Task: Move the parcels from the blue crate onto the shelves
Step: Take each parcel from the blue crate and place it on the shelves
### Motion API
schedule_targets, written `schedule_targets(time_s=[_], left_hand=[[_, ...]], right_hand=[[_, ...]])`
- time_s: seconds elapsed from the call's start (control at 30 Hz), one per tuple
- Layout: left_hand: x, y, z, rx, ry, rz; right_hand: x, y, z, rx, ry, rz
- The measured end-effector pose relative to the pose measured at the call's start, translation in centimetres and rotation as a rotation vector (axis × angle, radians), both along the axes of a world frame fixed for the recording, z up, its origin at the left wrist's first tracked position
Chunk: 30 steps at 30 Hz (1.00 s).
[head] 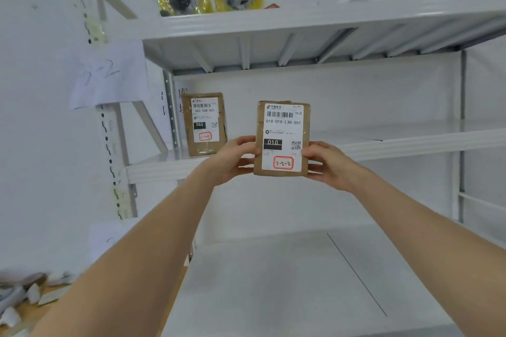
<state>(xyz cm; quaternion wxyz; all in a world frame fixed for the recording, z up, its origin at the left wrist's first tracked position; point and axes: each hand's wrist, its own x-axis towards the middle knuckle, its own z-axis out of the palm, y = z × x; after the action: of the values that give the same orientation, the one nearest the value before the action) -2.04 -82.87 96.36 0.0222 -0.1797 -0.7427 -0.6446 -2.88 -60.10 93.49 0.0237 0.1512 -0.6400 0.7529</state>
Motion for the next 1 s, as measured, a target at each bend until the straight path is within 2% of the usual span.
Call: schedule_targets(time_s=[0.2, 0.47, 0.8, 1.0], left_hand=[[-0.6, -0.4, 3.8, 0.039, 0.079, 0.074], [-5.3, -1.4, 5.3, 0.104, 0.093, 0.151], [-11.9, -2.9, 4.6, 0.070, 0.077, 0.177], [-14.1, -3.1, 4.5, 0.040, 0.065, 0.262]], right_hand=[[-0.9, -1.9, 4.1, -0.025, 0.077, -0.022], [-5.4, -4.7, 6.3, -0.011, 0.099, -0.078], [-11.4, -7.8, 6.2, 0.167, 0.122, -0.149], [-14.0, -8.5, 6.1, 0.271, 0.119, -0.158]])
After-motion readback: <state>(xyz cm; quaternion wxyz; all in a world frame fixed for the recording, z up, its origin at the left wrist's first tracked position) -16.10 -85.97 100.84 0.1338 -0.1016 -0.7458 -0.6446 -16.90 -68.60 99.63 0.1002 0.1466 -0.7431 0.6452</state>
